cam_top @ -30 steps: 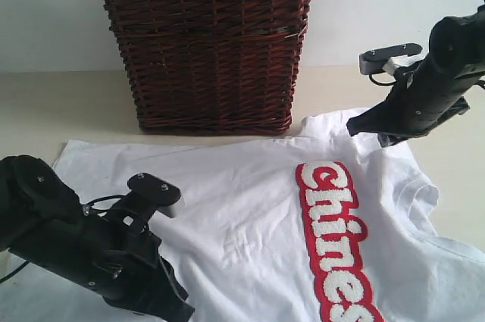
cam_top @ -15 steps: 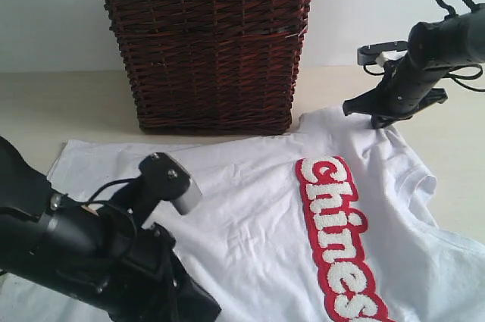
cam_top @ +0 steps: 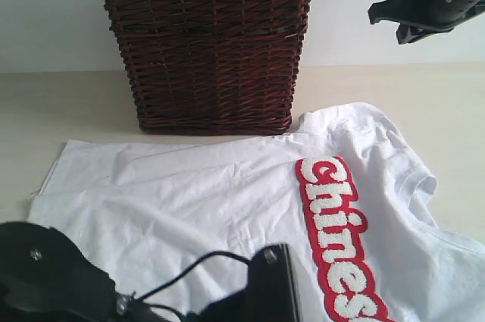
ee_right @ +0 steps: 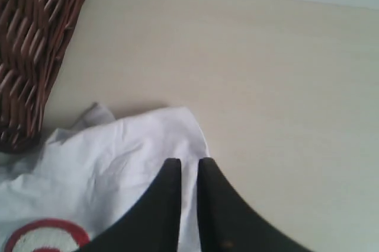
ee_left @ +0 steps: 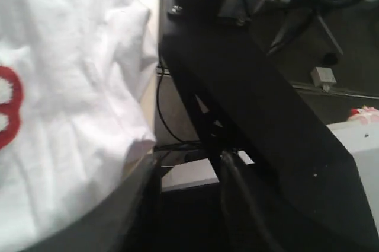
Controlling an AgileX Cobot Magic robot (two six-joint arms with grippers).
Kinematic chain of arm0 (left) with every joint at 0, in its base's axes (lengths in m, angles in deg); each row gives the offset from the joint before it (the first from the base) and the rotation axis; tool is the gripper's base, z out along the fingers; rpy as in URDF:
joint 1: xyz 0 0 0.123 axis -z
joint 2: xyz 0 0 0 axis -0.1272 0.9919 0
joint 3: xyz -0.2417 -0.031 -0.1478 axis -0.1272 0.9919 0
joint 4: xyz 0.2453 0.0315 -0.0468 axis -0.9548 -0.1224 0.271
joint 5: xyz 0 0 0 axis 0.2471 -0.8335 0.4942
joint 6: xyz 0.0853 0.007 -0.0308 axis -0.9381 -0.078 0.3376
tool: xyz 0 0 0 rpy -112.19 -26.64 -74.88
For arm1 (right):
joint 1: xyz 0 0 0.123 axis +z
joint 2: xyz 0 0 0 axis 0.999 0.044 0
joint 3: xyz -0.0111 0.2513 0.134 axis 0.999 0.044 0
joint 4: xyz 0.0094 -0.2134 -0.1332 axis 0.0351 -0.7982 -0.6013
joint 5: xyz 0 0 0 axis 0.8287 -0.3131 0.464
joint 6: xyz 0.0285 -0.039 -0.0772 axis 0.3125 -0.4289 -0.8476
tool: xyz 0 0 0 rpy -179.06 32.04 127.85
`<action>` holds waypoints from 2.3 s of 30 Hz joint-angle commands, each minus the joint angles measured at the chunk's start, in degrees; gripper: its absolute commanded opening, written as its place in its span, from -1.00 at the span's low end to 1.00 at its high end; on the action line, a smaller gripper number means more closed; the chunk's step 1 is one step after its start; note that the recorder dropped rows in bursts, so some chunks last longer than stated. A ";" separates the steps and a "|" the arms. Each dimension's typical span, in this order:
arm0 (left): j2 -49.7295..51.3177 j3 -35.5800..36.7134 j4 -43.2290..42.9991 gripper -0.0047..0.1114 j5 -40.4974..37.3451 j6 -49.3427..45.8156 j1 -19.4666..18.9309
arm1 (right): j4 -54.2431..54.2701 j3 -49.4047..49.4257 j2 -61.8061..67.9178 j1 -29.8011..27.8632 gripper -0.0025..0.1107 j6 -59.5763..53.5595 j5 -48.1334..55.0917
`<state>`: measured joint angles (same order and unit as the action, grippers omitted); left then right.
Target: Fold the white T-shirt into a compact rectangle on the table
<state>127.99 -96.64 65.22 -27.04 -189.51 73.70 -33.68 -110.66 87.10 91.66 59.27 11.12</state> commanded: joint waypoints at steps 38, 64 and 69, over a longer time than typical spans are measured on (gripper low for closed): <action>13.75 -14.42 -9.65 -0.04 8.37 22.16 5.28 | 21.76 16.53 -35.33 -0.17 -0.75 -14.33 2.60; -18.43 0.36 -53.70 -0.92 15.71 64.05 -45.68 | 3.56 42.39 -25.55 39.83 -0.01 -16.63 28.50; -18.43 0.36 -53.70 -0.92 15.70 63.95 -45.68 | 1.06 44.86 -21.92 46.59 0.07 -18.05 27.63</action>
<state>109.94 -96.62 11.15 -11.15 -125.27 28.21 -30.60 -66.81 63.80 135.31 42.07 39.77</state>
